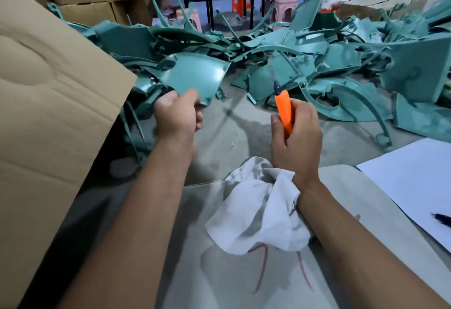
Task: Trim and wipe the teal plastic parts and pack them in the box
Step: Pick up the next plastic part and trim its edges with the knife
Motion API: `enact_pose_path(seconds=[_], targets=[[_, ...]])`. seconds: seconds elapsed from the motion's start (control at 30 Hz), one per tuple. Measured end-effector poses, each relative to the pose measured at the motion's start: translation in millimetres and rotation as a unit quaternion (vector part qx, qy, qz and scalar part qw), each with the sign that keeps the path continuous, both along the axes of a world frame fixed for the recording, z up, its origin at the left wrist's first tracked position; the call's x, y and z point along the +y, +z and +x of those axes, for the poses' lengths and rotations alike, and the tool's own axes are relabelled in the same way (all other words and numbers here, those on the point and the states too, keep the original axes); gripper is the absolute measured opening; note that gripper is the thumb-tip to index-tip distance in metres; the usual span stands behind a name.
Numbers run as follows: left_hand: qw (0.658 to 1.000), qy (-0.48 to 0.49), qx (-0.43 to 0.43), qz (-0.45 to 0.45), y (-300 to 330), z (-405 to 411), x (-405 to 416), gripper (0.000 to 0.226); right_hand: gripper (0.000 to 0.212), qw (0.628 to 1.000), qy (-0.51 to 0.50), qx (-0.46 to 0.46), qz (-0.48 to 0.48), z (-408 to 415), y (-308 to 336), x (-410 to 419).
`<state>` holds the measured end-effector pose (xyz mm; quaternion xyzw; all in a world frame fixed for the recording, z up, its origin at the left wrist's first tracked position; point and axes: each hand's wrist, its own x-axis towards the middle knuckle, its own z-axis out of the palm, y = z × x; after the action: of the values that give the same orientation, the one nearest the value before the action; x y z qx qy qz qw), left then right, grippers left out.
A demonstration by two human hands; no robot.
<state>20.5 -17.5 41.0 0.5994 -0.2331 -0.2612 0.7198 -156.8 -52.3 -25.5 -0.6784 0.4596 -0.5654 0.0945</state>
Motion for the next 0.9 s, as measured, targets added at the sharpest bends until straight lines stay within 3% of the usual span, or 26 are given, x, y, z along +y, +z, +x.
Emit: enact_pose_path(seconds=[0.1,0.2,0.33,0.43,0.5,0.63,0.73,0.83,0.9], targets=[[0.995,-0.094,-0.037,0.024,-9,-7,9,0.028,0.017,0.999,0.008,-0.034,-0.003,-1,-1,-1],[0.989,-0.113,-0.074,0.062,-24,-15,19,0.017,0.020,0.998,0.014,-0.056,0.004,-2,-3,-1],[0.989,-0.145,0.024,0.012,-17,-18,23,0.039,0.020,0.998,0.032,-0.061,0.004,-1,-1,-1],[0.982,-0.175,-0.028,0.065,-13,-32,24,0.024,0.027,0.993,0.100,-0.059,0.011,-1,1,3],[0.967,-0.206,-0.086,0.119,-18,-43,29,0.020,0.034,0.990,0.129,-0.047,0.022,-3,1,5],[0.938,-0.294,-0.097,0.157,-21,-41,36,0.004,0.028,0.987,0.091,-0.116,0.061,-5,0,2],[0.906,-0.370,-0.117,0.168,-19,-29,39,0.005,0.029,0.979,0.066,-0.154,0.114,-7,2,-2],[0.882,-0.428,-0.112,0.163,-18,-23,44,0.008,0.014,0.951,0.107,-0.201,0.211,-6,8,-5],[0.888,-0.426,-0.101,0.142,-21,-19,46,0.012,0.011,0.880,0.177,-0.307,0.316,-8,9,-8]])
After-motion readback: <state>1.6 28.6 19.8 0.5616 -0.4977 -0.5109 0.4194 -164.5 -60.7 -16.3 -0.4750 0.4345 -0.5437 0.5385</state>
